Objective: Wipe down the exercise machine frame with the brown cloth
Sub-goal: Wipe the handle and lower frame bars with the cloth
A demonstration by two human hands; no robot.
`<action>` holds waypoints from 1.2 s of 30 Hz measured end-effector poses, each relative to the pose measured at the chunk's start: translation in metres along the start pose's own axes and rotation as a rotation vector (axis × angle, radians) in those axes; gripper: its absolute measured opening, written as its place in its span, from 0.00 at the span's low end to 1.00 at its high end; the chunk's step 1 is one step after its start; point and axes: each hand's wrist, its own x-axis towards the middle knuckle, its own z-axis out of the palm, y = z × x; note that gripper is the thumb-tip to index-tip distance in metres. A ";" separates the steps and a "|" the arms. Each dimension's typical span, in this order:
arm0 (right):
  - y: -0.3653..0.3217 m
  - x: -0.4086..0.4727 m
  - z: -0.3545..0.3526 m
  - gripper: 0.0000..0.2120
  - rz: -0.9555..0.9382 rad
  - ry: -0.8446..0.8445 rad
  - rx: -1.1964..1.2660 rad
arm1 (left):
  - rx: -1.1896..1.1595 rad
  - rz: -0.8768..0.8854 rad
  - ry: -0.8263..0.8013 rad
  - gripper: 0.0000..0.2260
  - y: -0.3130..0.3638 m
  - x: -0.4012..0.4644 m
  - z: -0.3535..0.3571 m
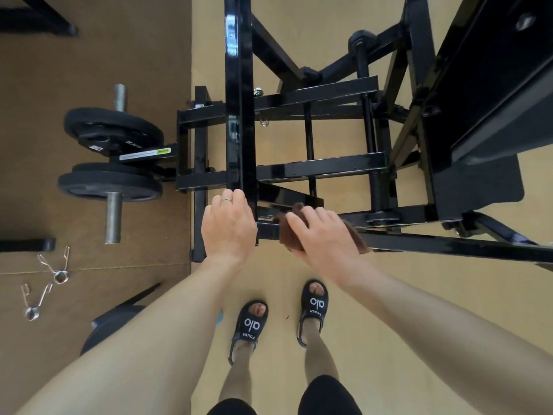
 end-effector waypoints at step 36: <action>0.061 -0.045 0.007 0.24 0.078 0.180 0.152 | 0.012 0.102 0.079 0.12 0.040 -0.006 -0.014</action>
